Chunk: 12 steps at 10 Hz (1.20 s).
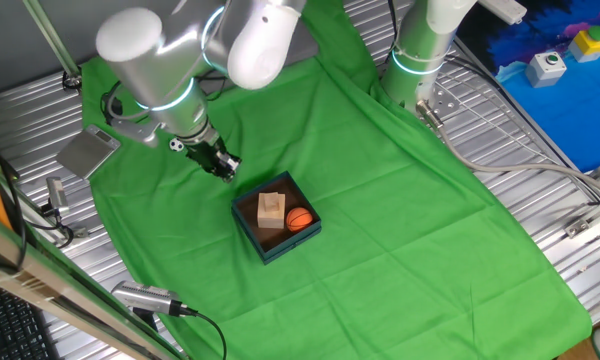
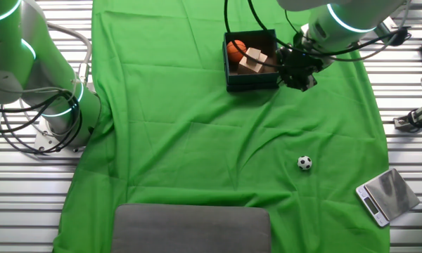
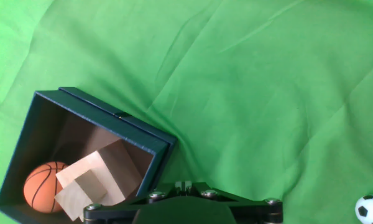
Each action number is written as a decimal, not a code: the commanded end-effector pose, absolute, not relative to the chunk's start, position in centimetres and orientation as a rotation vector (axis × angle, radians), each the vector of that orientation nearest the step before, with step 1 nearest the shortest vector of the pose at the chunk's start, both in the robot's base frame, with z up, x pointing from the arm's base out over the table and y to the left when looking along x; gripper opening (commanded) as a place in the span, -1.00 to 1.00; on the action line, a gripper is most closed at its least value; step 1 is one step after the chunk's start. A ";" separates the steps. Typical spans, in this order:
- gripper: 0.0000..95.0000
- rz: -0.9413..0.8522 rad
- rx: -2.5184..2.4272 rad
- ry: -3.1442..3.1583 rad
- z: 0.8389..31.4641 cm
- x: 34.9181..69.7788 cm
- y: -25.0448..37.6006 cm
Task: Take everything out of the gift box
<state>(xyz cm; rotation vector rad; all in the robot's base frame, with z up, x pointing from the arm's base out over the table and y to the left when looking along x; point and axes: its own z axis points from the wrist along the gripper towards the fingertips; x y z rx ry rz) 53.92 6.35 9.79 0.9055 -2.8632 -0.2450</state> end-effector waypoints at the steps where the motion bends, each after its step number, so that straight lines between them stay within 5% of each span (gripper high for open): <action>1: -1.00 -0.274 1.078 -2.807 9.7 54.0 6.4; 4: -1.00 -0.317 1.115 -2.777 9.8 53.9 6.5; 9: -1.00 -0.253 0.994 -2.811 12.8 49.0 12.5; 10: -0.60 -0.245 1.021 -2.827 13.1 47.9 14.1; 11: 0.60 -0.232 1.047 -2.833 12.9 47.5 14.6; 12: 1.00 -0.194 1.100 -2.836 12.6 47.2 14.9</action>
